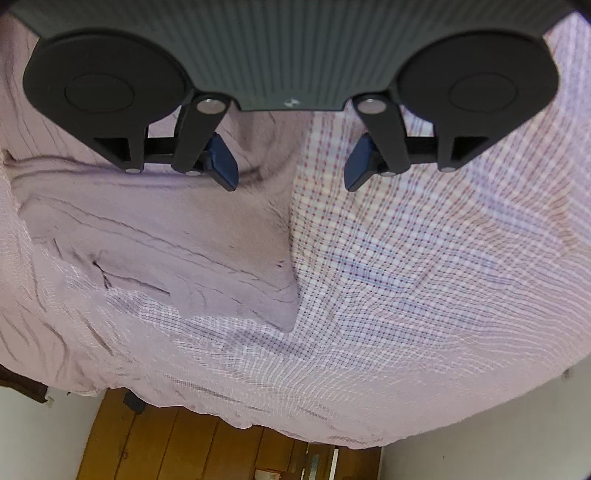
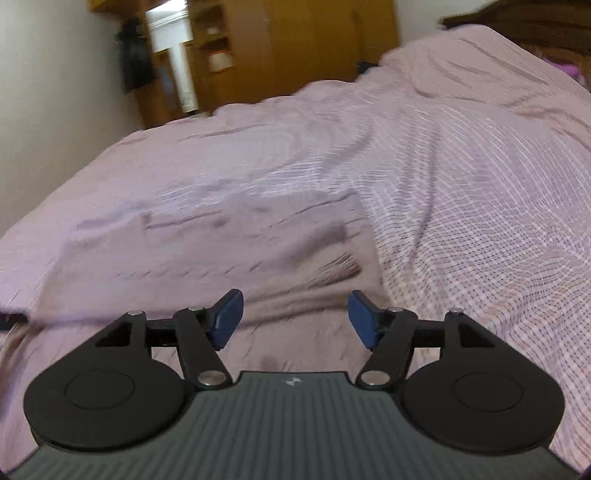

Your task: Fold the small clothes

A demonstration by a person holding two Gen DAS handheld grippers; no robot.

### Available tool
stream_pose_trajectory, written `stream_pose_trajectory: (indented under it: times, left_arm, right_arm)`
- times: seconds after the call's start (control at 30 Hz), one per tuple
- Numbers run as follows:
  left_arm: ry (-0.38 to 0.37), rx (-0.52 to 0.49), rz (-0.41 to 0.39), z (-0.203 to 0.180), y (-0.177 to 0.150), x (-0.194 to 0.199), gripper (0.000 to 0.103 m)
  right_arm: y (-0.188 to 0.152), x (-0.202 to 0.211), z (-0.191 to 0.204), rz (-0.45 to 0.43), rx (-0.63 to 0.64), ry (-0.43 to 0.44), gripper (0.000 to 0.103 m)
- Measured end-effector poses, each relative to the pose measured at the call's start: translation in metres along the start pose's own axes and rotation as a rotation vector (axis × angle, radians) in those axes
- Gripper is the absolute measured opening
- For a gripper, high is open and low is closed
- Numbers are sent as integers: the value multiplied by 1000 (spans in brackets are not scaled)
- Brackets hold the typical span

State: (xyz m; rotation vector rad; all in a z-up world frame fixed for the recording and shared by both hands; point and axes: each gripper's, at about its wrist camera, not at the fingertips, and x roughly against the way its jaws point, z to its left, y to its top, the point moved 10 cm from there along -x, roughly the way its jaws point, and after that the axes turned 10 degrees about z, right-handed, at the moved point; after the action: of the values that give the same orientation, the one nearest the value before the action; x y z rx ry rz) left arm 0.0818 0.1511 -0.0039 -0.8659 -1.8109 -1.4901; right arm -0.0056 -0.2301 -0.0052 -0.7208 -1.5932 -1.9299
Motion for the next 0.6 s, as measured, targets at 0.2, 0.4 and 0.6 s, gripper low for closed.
stream_pose_trajectory:
  times: [0.2, 0.4, 0.6]
  left_arm:
    - [-11, -64, -8, -26, -33, 39, 67]
    - [-45, -100, 9, -55, -71, 58, 67]
    - [-64, -160, 21, -80, -103, 73, 67]
  right_arm:
    - [-41, 44, 25, 7, 99, 94, 71]
    - [-87, 70, 57, 16, 286, 105, 71]
    - [-130, 86, 83, 44, 427, 136, 71]
